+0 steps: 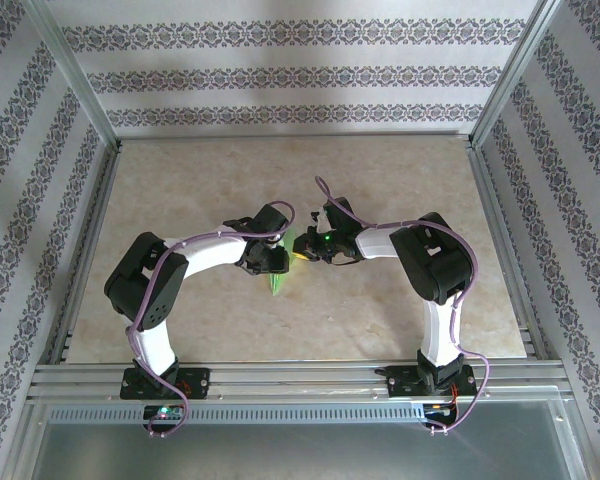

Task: Fold a paper plane with a square sheet of paper (pick it up from the middle)
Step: Move the paper plane to the top-center of the table.

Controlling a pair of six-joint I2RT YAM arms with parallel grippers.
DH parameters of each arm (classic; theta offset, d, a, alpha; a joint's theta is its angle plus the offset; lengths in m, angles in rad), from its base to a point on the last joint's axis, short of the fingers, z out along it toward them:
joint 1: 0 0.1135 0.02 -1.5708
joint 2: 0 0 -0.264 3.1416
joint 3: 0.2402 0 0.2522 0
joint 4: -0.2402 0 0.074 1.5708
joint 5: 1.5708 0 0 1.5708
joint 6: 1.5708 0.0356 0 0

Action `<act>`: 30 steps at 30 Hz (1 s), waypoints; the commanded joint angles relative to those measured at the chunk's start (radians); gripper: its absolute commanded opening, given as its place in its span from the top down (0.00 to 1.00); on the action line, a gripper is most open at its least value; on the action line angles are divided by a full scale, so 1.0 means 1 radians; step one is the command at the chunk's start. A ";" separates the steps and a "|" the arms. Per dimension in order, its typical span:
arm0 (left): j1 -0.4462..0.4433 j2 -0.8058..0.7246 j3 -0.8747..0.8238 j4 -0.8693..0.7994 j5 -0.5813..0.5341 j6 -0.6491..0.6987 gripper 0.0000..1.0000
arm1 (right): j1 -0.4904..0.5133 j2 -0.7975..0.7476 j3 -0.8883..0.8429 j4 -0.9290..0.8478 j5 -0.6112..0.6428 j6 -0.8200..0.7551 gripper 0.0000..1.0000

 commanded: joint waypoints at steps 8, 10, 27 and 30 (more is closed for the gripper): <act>-0.009 0.005 0.042 -0.033 -0.050 -0.019 0.78 | -0.005 0.013 0.015 -0.009 -0.016 -0.010 0.93; -0.009 0.005 0.044 -0.032 -0.054 -0.021 0.79 | -0.005 0.012 0.014 -0.008 -0.015 -0.011 0.93; -0.013 0.059 0.078 -0.077 -0.028 -0.010 0.83 | -0.006 0.011 0.019 -0.007 -0.019 -0.007 0.92; -0.013 0.060 0.085 -0.081 -0.032 -0.010 0.86 | -0.005 0.010 0.021 -0.007 -0.019 -0.006 0.91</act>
